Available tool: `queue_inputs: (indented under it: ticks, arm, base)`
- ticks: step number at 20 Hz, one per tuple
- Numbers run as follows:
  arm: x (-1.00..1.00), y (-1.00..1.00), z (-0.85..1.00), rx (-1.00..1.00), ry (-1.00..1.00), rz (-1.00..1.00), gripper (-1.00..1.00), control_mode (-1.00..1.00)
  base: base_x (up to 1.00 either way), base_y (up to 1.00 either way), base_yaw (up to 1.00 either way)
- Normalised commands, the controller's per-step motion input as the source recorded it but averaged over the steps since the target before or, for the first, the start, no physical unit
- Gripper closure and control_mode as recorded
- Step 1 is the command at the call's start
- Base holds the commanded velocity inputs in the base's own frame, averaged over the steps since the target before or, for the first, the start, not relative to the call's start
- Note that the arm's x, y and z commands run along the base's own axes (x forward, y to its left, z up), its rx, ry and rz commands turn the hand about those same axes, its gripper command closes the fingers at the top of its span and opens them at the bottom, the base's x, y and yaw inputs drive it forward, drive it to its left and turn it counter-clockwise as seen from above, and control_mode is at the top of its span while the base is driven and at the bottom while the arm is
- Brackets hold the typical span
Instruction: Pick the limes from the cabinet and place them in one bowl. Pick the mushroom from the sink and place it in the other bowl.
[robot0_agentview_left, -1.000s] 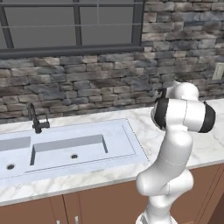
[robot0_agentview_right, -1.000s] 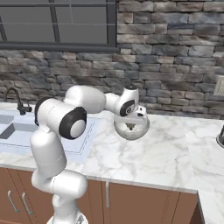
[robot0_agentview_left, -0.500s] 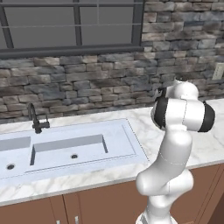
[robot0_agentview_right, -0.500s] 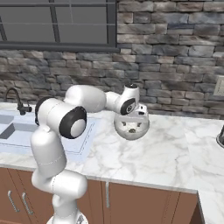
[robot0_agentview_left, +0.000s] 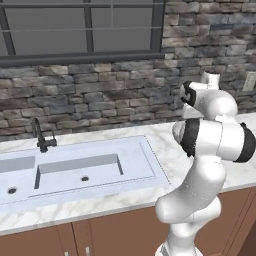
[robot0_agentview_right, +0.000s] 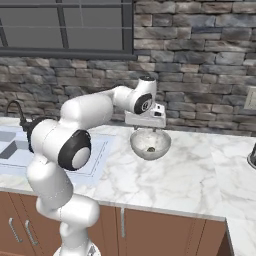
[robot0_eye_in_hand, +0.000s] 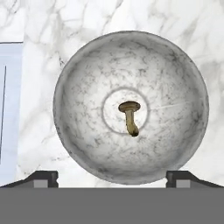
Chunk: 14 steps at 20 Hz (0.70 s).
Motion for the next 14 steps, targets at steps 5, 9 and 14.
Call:
queue_inputs:
  ticks: [5, 9, 14]
  arm:
    - [-0.41, 0.70, 0.29, 0.02, 0.00, 0.00, -1.00, -1.00]
    - [-0.18, 0.40, 0.07, 0.01, 0.00, 0.00, -1.00, -1.00]
    - [-0.13, 0.38, 0.00, 0.02, -0.01, 0.00, -1.00, -1.00]
  base:
    - [0.00, 0.00, 0.00]
    - [0.00, 0.00, 0.00]
    - [0.00, 0.00, 0.00]
